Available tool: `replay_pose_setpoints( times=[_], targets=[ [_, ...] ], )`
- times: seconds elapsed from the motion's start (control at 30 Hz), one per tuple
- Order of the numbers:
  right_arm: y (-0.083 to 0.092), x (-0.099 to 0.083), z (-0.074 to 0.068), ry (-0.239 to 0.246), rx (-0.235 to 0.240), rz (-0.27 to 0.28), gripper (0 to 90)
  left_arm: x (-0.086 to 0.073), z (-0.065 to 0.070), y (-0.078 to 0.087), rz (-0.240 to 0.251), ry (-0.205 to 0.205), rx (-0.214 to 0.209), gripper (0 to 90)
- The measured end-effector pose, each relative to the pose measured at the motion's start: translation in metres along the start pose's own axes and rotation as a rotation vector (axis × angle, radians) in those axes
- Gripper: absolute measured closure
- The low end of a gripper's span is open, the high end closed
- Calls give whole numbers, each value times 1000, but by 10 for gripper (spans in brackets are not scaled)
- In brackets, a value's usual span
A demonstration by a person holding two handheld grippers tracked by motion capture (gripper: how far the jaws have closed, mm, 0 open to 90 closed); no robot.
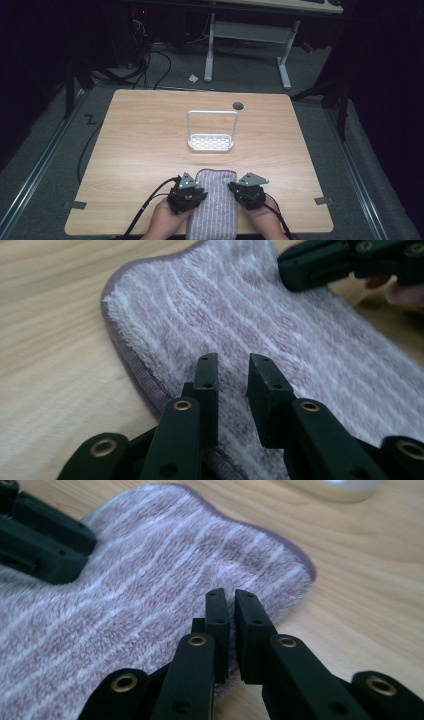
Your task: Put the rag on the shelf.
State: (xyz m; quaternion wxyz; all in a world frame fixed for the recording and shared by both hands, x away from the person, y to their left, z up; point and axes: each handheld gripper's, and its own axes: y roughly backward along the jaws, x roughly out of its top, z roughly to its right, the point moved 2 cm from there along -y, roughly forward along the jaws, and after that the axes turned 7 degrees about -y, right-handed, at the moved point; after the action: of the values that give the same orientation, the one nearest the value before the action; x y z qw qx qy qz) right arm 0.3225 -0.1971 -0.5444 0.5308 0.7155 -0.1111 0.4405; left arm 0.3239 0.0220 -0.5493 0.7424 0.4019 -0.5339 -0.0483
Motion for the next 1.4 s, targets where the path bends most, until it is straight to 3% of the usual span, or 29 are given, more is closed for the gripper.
replay_pose_setpoints(
  times=[0.1, 0.17, 0.3, 0.4, 0.5, 0.6, 0.67, 0.73, 0.77, 0.87, 0.97, 1.03, 1.1, 1.2, 1.4],
  targets=[
    [9, -1, 7, 1, -10, 1, 852, -1, 17, -3, -1, -17, -58, 722],
    [15, -3, 10, 9, -24, -3, 844, 0, 24, -4, -5, -35, -72, 716],
    [20, -16, 17, 35, -61, -47, 794, 2, 25, -5, -10, -18, -93, 681],
    [24, -19, 25, -9, -86, -21, 753, 3, 21, -2, -15, -13, -90, 662],
    [29, -16, 29, -39, -88, 26, 773, 12, 12, 10, 44, -19, -55, 614],
    [30, -12, 25, -32, -70, 51, 770, 23, -11, 16, 98, 39, -3, 614],
    [27, -11, 22, -31, -64, 51, 760, 23, -27, 8, 77, 93, 15, 610],
    [25, -11, 20, -23, -72, 51, 756, 20, -32, -3, 52, 99, 64, 579],
    [24, -10, 20, -21, -70, 52, 745, 19, -32, -9, 36, 112, 53, 568],
    [26, -11, 21, -34, -46, 67, 704, 18, -26, -19, 50, 117, 34, 564],
    [24, -10, 21, -46, -38, 63, 643, 20, -22, -23, 60, 130, 58, 571],
    [20, -10, 22, -72, -26, 51, 556, 20, -21, -24, 59, 125, 69, 642],
    [16, -10, 23, -84, -29, 40, 503, 20, -19, -25, 66, 108, 104, 684],
    [11, -7, 27, -110, -38, 41, 472, 19, -19, -27, 84, 129, 111, 708],
    [-8, 4, 40, -170, -26, -19, 472, 18, -17, -27, 79, 105, 95, 773]
  ],
)
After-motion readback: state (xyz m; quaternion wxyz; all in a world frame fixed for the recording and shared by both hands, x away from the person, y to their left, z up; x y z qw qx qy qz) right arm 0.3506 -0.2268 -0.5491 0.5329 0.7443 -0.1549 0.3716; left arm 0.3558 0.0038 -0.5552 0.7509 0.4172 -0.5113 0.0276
